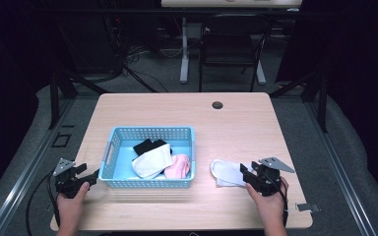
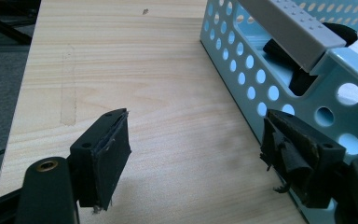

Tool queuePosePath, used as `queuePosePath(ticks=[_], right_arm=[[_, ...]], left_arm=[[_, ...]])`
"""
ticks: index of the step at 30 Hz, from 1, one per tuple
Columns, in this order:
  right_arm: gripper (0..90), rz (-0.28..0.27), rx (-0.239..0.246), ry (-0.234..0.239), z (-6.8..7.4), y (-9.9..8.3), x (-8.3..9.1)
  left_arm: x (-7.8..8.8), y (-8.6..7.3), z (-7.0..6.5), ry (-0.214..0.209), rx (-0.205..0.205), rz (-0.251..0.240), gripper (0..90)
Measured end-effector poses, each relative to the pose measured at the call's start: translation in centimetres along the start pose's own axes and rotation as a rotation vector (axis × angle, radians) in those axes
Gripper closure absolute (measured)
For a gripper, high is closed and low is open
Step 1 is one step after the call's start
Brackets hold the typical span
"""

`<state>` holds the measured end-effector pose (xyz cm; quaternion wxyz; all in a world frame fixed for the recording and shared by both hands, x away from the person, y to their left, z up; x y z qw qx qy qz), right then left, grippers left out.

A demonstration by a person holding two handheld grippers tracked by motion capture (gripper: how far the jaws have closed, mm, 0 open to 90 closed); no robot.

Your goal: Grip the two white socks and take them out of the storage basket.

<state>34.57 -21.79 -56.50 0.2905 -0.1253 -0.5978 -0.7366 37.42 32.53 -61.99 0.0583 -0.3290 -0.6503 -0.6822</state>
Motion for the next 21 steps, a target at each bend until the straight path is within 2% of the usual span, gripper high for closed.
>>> queuePosePath(ticks=[1, 7, 10, 13, 16, 18, 21], right_arm=[[47.0, -0.005, 0.022, 0.032, 1.1, 0.7, 0.2], [44.1, 0.035, 0.109, 0.105, 4.4, 2.0, -0.2], [44.0, 0.030, 0.156, 0.128, 5.8, 2.8, -0.6], [44.0, 0.058, 0.148, 0.162, 7.1, 3.4, -0.8], [42.7, 0.100, 0.144, 0.168, 8.2, 3.8, -1.2], [37.6, 0.129, 0.147, 0.168, 8.8, 4.1, -1.6], [29.8, 0.143, 0.164, 0.161, 9.9, 4.6, -2.2]], left_arm=[[0.0, 0.0, 0.0, 0.000, 0.001, -0.001, 23.5], [0.0, 0.0, 0.1, 0.000, 0.000, -0.002, 23.5], [0.0, 0.0, 0.0, 0.000, 0.002, -0.001, 23.5], [0.0, 0.0, 0.0, 0.000, 0.002, -0.002, 23.5], [0.0, 0.0, 0.0, 0.000, 0.002, -0.002, 23.5], [0.0, 0.0, 0.0, 0.000, 0.002, -0.002, 23.5], [0.0, 0.0, 0.1, 0.000, 0.001, -0.003, 23.5]])
Point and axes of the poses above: each handheld gripper's, and its own axes: x roughly backward along the jaws, y roughly out of its top, z roughly to its left, the point moved 7 cm from there along -x, roughly forward along the jaws, and after that the axes turned 7 degrees about -x, right-handed, at the moved point
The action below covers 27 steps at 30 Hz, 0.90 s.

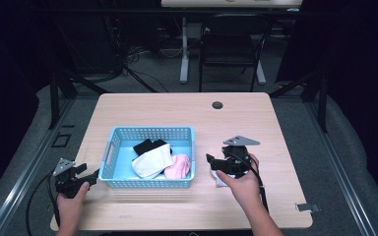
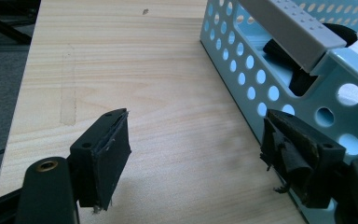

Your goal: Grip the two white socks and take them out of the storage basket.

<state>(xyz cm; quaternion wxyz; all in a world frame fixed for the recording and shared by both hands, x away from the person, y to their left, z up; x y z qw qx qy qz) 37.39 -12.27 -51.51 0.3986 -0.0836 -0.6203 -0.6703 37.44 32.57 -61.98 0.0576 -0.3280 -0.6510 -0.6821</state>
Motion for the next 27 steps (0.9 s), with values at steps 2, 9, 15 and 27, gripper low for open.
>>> queuePosePath(ticks=[2, 9, 15, 27], right_arm=[[26.7, 0.005, 0.011, 0.005, 0.8, 0.6, -0.5], [15.3, 0.031, 0.061, 0.046, 3.3, 2.2, -1.7], [8.3, 0.043, 0.110, 0.085, 5.7, 3.5, -3.0], [20.8, 0.105, 0.140, 0.109, 8.6, 4.7, -6.0]], left_arm=[[0.0, 0.0, 0.0, 0.000, 0.000, 0.000, 23.5], [0.0, 0.0, 0.0, 0.000, 0.000, -0.001, 23.5], [0.0, 0.0, 0.0, 0.000, 0.000, -0.001, 23.5], [0.0, 0.0, 0.0, -0.001, 0.000, -0.003, 23.6]])
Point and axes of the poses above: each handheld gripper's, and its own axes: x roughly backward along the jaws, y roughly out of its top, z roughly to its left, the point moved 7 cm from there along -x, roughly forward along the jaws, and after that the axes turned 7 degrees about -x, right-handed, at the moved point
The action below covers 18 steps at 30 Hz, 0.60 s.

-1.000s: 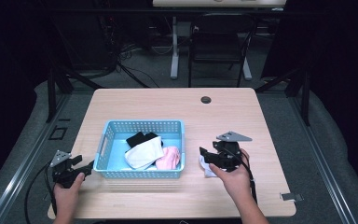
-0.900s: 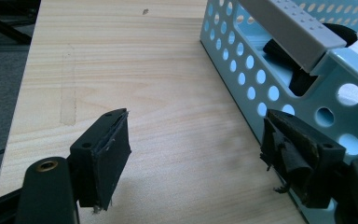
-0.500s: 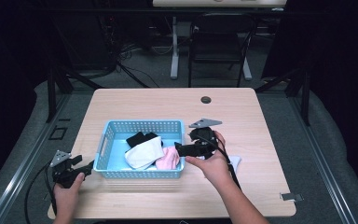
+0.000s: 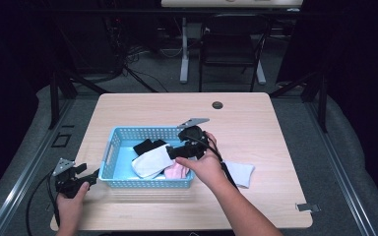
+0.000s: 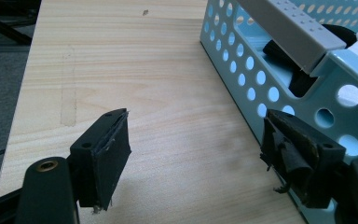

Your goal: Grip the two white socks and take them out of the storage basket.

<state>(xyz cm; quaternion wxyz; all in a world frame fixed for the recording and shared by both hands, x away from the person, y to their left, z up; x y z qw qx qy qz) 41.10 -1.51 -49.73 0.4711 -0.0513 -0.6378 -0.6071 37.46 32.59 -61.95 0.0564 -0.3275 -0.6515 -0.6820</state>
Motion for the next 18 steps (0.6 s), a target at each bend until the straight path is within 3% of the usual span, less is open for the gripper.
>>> queuePosePath(ticks=[4, 13, 18], right_arm=[[32.6, 0.057, -0.009, -0.006, 0.1, -0.1, -1.5], [41.5, 0.198, -0.055, -0.034, 0.6, -0.6, -5.0], [49.3, 0.267, -0.050, -0.066, 0.7, -1.1, -6.9]], left_arm=[[0.0, 0.0, 0.0, -0.001, 0.002, 0.003, 23.6], [0.0, 0.0, 0.0, -0.002, 0.003, -0.001, 23.5], [0.0, 0.0, 0.0, -0.005, 0.004, 0.004, 23.5]])
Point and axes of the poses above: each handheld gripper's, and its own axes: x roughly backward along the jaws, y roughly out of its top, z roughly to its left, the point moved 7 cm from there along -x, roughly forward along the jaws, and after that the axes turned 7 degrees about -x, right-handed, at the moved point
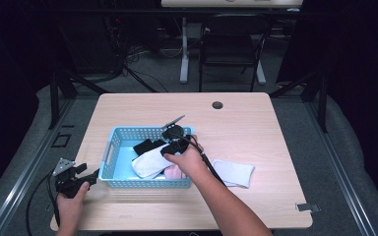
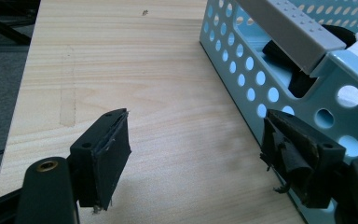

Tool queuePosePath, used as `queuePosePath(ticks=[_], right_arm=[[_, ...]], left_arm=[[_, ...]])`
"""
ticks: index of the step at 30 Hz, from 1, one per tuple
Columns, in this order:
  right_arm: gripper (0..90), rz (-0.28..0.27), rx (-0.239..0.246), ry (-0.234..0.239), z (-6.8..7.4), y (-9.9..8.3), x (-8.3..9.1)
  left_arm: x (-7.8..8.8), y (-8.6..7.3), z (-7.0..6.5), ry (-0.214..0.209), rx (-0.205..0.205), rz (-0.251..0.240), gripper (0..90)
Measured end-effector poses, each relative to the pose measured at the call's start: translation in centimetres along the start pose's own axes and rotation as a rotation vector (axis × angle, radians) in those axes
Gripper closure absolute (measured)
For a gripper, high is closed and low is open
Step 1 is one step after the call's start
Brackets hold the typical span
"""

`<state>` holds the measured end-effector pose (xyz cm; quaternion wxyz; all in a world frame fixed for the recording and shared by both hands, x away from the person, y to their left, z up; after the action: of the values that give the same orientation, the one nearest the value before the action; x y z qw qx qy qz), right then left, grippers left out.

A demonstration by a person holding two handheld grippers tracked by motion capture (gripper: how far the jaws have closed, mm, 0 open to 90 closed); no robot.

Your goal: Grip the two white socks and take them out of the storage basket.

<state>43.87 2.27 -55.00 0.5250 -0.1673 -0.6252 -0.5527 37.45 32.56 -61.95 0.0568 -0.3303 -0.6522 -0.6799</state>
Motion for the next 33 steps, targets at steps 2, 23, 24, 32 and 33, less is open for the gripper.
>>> queuePosePath(ticks=[2, 23, 24, 32, 33], right_arm=[[52.7, 0.028, -0.024, -0.012, -0.1, -0.1, -0.8], [79.8, 0.148, -0.111, 0.052, -0.3, -0.6, -3.0], [81.9, 0.136, -0.107, 0.061, -0.1, -0.6, -2.9], [87.6, 0.035, -0.008, 0.095, 1.1, -0.7, -1.8], [87.7, 0.028, 0.001, 0.099, 1.3, -0.7, -1.6]], left_arm=[[0.0, 0.0, 0.0, 0.000, -0.001, -0.001, 23.5], [0.0, 0.0, 0.0, -0.002, 0.002, -0.001, 23.5], [0.0, 0.0, 0.0, -0.002, 0.002, -0.001, 23.5], [-0.1, 0.0, 0.0, 0.002, 0.001, -0.006, 23.5], [-0.1, 0.0, 0.0, 0.002, 0.001, -0.006, 23.5]])
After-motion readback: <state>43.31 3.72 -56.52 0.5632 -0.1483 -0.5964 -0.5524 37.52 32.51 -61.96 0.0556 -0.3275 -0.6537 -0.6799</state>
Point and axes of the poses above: each handheld gripper's, and its own axes: x roughly backward along the jaws, y roughly out of its top, z roughly to its left, the point moved 7 cm from there along -x, roughly forward along the jaws, and after that the axes turned 7 degrees about -x, right-handed, at the moved point
